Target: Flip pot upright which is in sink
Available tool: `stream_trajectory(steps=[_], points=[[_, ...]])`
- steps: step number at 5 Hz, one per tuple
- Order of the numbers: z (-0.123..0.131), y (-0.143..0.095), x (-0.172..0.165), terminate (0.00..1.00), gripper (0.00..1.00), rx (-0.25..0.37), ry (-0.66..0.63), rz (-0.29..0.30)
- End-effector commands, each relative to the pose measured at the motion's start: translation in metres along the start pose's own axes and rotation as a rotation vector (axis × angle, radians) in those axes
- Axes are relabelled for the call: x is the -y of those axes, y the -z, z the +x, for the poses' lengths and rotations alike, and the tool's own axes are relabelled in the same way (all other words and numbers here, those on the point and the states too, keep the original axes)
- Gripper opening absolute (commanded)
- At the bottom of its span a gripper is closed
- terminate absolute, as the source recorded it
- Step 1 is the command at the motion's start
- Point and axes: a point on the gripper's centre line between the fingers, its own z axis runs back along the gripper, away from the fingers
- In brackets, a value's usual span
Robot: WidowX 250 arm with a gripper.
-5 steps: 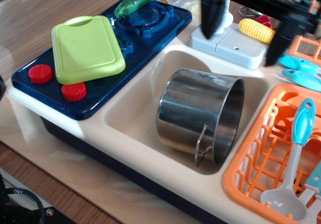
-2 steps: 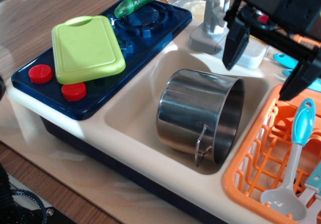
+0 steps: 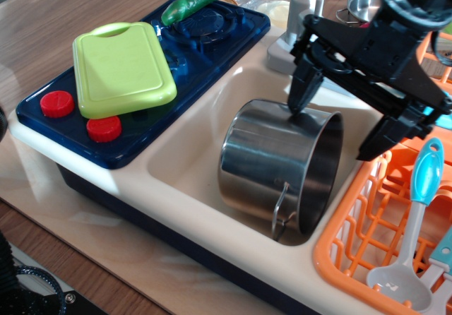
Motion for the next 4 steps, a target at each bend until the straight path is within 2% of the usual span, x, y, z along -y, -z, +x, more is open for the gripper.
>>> stream_trajectory(steps=[1,2,3,4], points=[[-0.004,0.000,-0.012,0.00,1.00,0.044,0.004,-0.012],[-0.008,0.003,-0.019,0.00,1.00,0.037,0.021,-0.020],[-0.013,0.000,-0.023,0.00,0.00,0.019,0.042,-0.022],[-0.016,-0.002,-0.031,0.00,0.00,0.022,0.053,-0.026]])
